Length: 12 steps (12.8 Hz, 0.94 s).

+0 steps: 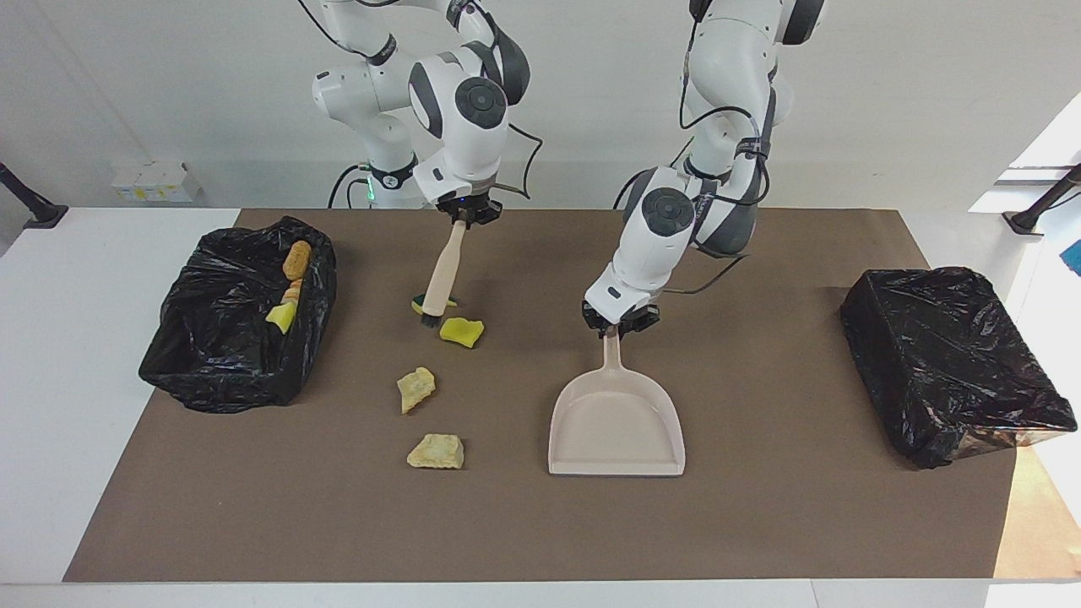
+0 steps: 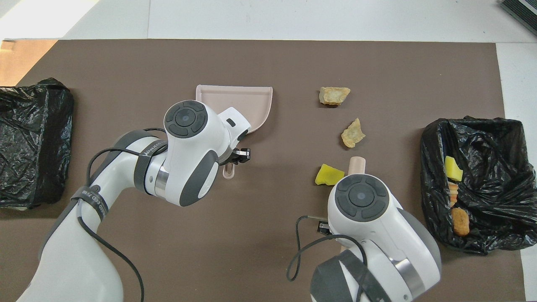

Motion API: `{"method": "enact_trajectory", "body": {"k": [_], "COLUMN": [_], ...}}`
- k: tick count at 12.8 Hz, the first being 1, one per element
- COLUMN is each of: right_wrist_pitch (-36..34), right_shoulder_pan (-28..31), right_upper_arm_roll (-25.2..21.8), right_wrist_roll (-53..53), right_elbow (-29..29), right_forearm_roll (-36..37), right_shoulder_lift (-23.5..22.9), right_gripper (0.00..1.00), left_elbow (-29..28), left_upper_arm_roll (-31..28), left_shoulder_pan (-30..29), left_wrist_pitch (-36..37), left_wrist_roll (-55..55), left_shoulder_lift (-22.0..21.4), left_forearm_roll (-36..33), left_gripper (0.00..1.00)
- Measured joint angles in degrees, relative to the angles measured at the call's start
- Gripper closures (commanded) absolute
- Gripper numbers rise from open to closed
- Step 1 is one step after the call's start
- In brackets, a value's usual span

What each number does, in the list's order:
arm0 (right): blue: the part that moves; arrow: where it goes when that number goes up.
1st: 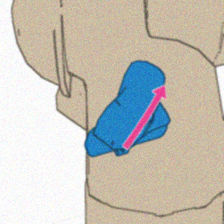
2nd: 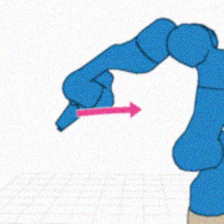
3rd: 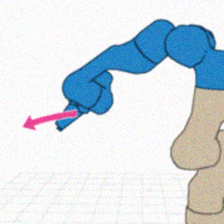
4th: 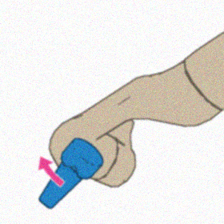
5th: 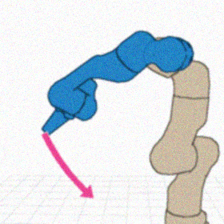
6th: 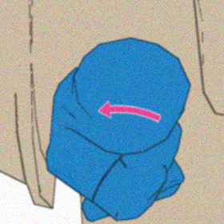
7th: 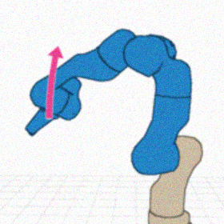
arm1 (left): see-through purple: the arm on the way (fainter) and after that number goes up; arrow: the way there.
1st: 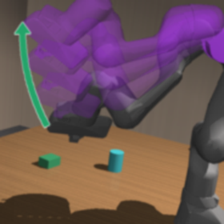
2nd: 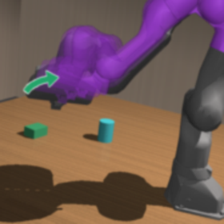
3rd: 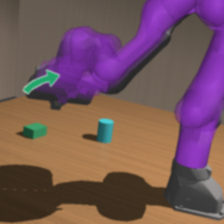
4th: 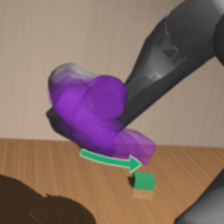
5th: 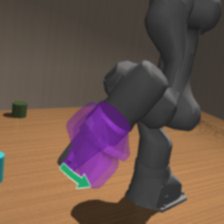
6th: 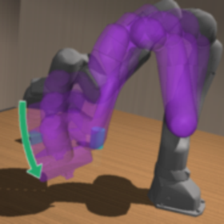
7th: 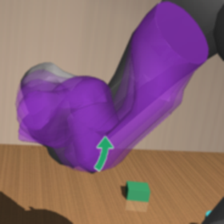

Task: Sweep and dump trash in bin

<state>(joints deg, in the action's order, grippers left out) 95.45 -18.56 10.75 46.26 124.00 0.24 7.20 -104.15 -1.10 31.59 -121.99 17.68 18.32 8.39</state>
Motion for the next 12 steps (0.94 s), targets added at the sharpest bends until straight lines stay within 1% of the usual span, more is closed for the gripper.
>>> {"method": "enact_trajectory", "body": {"k": [1, 3, 5, 6, 8, 10, 12], "right_wrist_pitch": [-1.0, -2.1, -2.1, -1.6, 2.2, 7.5, 13.3], "right_shoulder_pan": [0.1, -1.4, -3.6, -3.9, -3.3, -2.6, -2.6], "right_upper_arm_roll": [0.0, 0.4, 1.0, 1.1, 0.9, 0.6, 0.7], "right_wrist_roll": [1.8, 7.0, 11.6, 12.5, 12.6, 12.5, 11.2], "right_elbow": [0.6, 2.5, 6.5, 8.8, 14.4, 19.0, 21.8], "right_forearm_roll": [0.0, 0.0, -0.6, -1.6, -2.6, -3.7, -6.1], "right_shoulder_lift": [0.4, 2.3, 5.7, 7.4, 10.8, 12.5, 12.0], "right_gripper": [1.00, 1.00, 1.00, 1.00, 1.00, 1.00, 1.00], "left_elbow": [0.1, 0.1, 0.3, 0.4, 0.4, 0.4, 0.3], "left_upper_arm_roll": [-0.2, -0.4, -0.5, -0.5, -0.6, -0.6, -0.6], "left_shoulder_pan": [-0.9, -4.0, -8.5, -10.3, -13.5, -15.3, -15.5], "left_wrist_pitch": [0.2, 0.5, 0.6, 0.8, 1.9, 3.0, 4.1], "left_wrist_roll": [-4.6, -18.5, -35.2, -42.8, -57.9, -73.3, -80.0], "left_shoulder_lift": [-0.4, -1.3, -1.9, -2.0, -2.2, -2.4, -2.5], "left_forearm_roll": [0.0, 0.0, 0.2, 0.7, 1.5, 1.8, 1.1], "left_gripper": [1.00, 1.00, 1.00, 1.00, 1.00, 1.00, 1.00]}}
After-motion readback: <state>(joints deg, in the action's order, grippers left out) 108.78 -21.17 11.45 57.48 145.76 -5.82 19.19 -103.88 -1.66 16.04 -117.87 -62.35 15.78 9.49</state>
